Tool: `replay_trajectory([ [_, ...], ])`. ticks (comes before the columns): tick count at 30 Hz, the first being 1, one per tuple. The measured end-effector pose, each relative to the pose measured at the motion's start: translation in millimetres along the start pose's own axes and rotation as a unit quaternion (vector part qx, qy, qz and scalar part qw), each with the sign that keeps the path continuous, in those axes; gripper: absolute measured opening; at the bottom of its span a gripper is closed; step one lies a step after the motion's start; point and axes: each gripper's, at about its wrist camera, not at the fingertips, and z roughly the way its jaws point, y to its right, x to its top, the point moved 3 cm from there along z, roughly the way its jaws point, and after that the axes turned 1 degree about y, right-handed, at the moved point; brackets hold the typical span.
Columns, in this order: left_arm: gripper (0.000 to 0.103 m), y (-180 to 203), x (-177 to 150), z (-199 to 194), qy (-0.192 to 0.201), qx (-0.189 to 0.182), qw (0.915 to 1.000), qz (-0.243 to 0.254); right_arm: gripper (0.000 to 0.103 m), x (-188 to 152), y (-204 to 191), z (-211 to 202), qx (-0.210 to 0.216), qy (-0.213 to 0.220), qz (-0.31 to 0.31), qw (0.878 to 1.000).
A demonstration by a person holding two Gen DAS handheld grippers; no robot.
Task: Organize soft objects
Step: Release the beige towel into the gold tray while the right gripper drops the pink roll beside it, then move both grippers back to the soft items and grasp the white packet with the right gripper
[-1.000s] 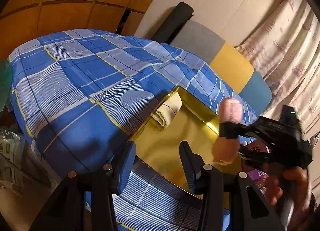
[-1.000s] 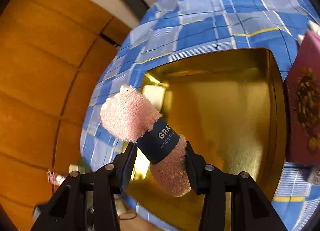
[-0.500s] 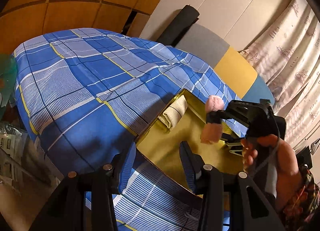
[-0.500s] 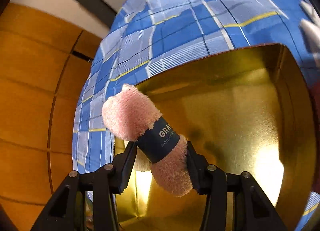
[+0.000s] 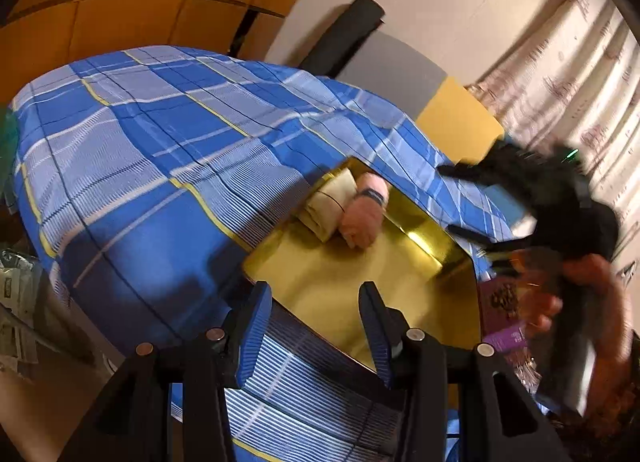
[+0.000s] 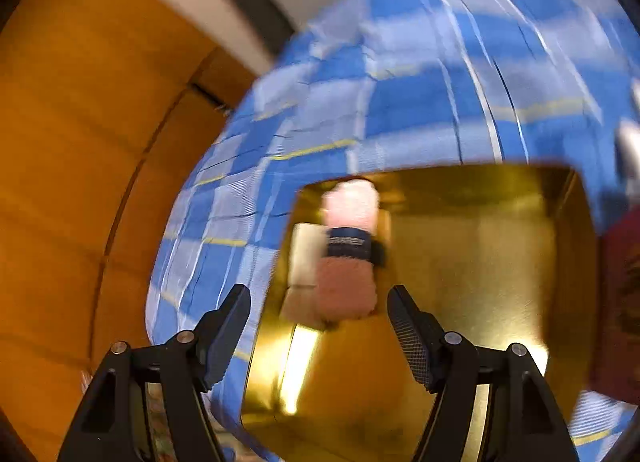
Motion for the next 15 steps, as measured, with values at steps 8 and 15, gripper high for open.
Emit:
replay_trajectory([
  [8, 0.046, 44.3, -22.8, 1.4, -0.022, -0.042, 0.9969, 0.064, 0.076, -40.3, -13.8, -113.6, -0.029, 0.096, -0.154, 0.983],
  [15, 0.046, 92.2, -62.0, 4.5, -0.072, -0.105, 0.9853, 0.114, 0.079, -72.6, 56.4, -194.7, -0.119, 0.154, -0.154, 0.969],
])
